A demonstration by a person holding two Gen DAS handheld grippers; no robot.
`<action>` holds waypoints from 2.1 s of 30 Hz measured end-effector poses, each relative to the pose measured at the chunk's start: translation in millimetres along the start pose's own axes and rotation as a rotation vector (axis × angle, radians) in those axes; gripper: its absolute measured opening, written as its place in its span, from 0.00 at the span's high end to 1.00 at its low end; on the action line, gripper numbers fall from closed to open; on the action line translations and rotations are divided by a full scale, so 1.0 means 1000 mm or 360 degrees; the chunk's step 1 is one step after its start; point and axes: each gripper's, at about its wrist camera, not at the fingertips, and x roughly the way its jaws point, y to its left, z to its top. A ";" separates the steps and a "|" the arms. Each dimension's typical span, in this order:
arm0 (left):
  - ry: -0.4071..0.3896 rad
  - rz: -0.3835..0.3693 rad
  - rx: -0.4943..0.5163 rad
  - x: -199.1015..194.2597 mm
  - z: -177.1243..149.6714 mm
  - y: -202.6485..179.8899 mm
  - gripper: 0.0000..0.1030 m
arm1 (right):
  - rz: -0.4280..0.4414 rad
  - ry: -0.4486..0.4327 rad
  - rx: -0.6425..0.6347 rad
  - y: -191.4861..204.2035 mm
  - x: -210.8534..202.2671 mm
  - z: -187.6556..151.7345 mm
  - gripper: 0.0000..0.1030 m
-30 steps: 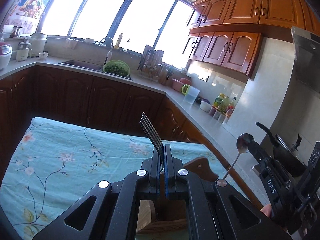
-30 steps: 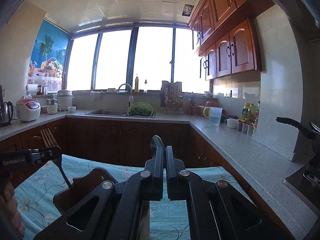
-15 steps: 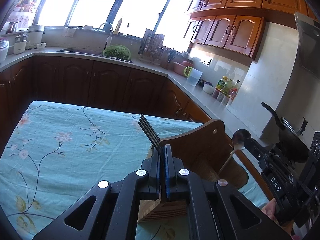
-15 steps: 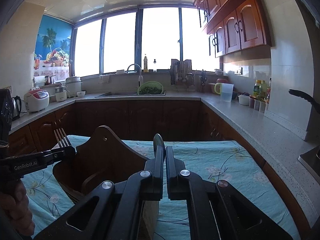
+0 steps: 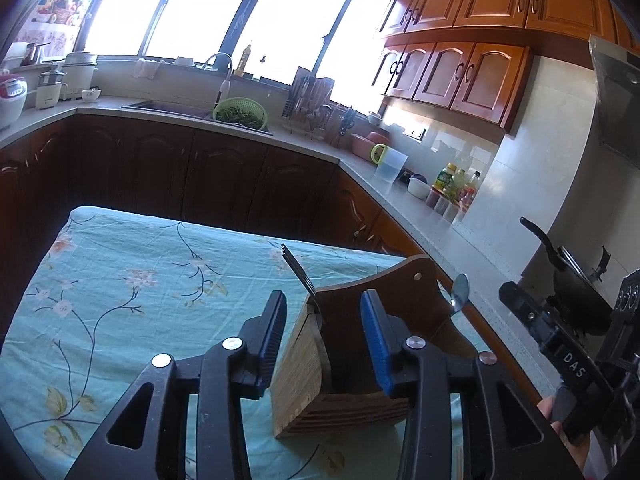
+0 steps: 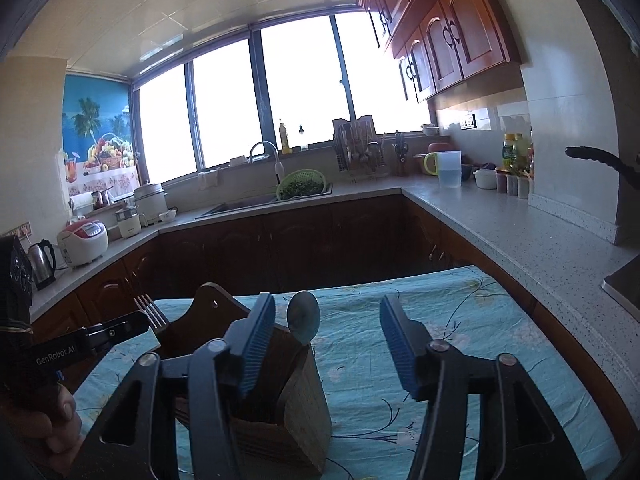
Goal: Organize utensils
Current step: 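Move both open grippers back over the chopsticks on the cloth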
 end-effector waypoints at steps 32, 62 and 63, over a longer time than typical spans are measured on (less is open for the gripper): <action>0.0115 0.0230 -0.0154 -0.195 -0.141 0.003 0.24 | -0.0019 0.0243 0.0335 -0.024 -0.150 -0.097 0.04; 0.0391 0.0375 -0.0124 -0.171 -0.154 0.015 0.27 | 0.0005 0.0536 0.0272 -0.020 -0.126 -0.137 0.43; 0.0406 0.0378 -0.0107 -0.166 -0.152 0.014 0.27 | 0.0005 0.0546 0.0277 -0.020 -0.123 -0.137 0.46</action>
